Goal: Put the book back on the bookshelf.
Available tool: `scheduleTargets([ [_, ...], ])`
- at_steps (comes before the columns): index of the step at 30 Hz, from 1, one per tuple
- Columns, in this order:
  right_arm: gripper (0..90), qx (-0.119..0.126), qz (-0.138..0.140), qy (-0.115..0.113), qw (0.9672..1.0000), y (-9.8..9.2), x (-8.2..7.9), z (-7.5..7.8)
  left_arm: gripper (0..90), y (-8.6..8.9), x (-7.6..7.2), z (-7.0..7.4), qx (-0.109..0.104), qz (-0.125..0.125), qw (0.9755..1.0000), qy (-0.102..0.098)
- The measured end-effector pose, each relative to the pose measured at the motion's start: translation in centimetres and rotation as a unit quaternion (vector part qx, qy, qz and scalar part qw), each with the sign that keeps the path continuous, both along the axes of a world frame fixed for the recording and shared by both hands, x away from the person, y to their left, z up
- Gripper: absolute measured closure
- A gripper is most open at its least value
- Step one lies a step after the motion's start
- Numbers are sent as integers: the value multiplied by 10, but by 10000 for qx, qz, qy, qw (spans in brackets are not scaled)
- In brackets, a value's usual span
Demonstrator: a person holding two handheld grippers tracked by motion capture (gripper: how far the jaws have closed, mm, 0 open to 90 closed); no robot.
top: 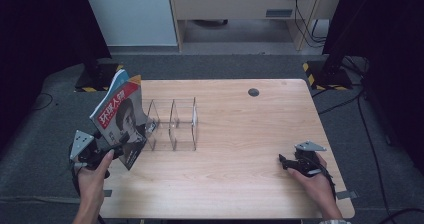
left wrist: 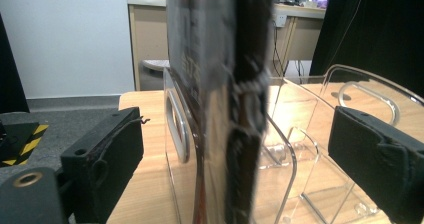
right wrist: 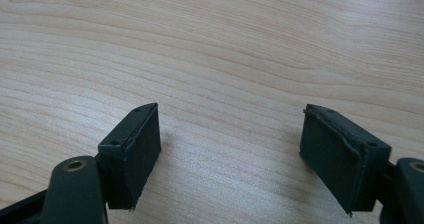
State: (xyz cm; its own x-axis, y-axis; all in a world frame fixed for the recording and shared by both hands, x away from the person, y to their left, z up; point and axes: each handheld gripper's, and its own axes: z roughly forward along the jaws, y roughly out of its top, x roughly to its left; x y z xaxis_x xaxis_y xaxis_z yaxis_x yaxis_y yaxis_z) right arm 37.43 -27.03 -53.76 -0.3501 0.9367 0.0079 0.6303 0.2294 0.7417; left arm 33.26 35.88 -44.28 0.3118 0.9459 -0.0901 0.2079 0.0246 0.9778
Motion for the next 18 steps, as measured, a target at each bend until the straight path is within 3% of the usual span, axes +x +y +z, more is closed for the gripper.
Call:
scheduleTargets([
  [18, 244, 7, 17, 12, 10000, 0, 0, 0, 69, 3, -12, -13, 158, 6, 9997, 197],
])
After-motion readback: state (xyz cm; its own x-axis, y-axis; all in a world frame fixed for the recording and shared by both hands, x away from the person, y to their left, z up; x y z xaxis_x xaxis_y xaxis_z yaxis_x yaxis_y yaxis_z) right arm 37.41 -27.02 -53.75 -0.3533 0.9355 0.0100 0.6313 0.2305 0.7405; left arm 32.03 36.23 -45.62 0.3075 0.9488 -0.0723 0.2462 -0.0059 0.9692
